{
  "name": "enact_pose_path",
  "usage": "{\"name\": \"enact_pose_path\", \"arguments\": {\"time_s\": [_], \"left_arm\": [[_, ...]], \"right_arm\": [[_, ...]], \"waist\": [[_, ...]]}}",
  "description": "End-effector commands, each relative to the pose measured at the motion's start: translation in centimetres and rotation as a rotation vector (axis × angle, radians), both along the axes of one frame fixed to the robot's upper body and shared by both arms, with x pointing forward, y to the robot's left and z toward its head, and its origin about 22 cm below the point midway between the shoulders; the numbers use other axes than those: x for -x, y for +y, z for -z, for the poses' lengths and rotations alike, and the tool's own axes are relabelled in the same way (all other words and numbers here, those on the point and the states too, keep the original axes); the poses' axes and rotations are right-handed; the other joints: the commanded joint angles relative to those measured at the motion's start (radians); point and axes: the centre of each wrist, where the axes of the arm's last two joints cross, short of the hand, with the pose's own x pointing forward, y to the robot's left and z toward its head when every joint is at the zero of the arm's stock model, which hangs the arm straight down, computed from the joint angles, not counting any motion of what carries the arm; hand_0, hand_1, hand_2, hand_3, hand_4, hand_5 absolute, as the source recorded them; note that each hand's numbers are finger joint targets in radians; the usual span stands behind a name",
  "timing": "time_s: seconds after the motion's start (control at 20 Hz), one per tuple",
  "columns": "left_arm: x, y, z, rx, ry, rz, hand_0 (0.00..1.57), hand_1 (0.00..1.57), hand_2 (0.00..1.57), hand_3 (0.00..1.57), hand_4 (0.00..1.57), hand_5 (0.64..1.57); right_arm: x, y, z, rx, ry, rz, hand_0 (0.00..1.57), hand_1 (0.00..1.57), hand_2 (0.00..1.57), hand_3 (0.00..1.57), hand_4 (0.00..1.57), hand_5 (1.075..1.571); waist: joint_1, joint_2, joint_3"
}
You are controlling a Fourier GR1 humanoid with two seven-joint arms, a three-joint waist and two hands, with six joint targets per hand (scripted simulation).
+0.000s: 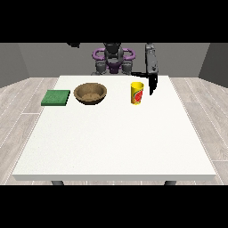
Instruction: Pick the cup and pour the ball into the bowl, then pick the bowl and place it on the pad
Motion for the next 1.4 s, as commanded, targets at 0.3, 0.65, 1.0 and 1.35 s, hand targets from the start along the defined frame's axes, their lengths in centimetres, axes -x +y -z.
{"name": "enact_pose_path", "arguments": {"time_s": [0.3,0.65,1.0,1.35], "left_arm": [[0.1,1.1,3.5,0.01,-0.01,-0.061,0.0,0.0,0.0,0.0,0.0,1.435],[-1.8,3.1,1.5,-0.035,-0.1,-0.131,1.12,1.12,1.57,1.5,0.48,1.536],[-0.6,3.0,3.1,-0.303,-0.092,-0.212,1.32,1.32,1.57,1.57,1.07,1.487],[-3.5,-1.2,0.4,-0.464,-0.03,-0.208,1.34,1.34,1.57,1.57,1.11,1.498]], "right_arm": [[2.7,-2.0,-2.3,0.024,-0.058,-0.013,0.0,0.0,0.0,0.0,0.0,1.567],[4.0,-4.8,-6.0,0.031,-0.179,-0.048,0.0,0.0,0.0,0.0,0.0,1.564],[4.3,-5.8,-4.8,0.028,-0.154,-0.034,0.0,0.0,0.0,0.0,0.07,1.562],[1.2,-9.9,-1.5,-0.017,0.023,0.011,0.0,0.0,0.0,0.0,0.18,1.558]], "waist": [[-0.061,0.038,-0.0008],[-0.133,0.157,-0.0013],[-0.126,0.126,-0.0004],[-0.083,-0.055,0.0016]]}}
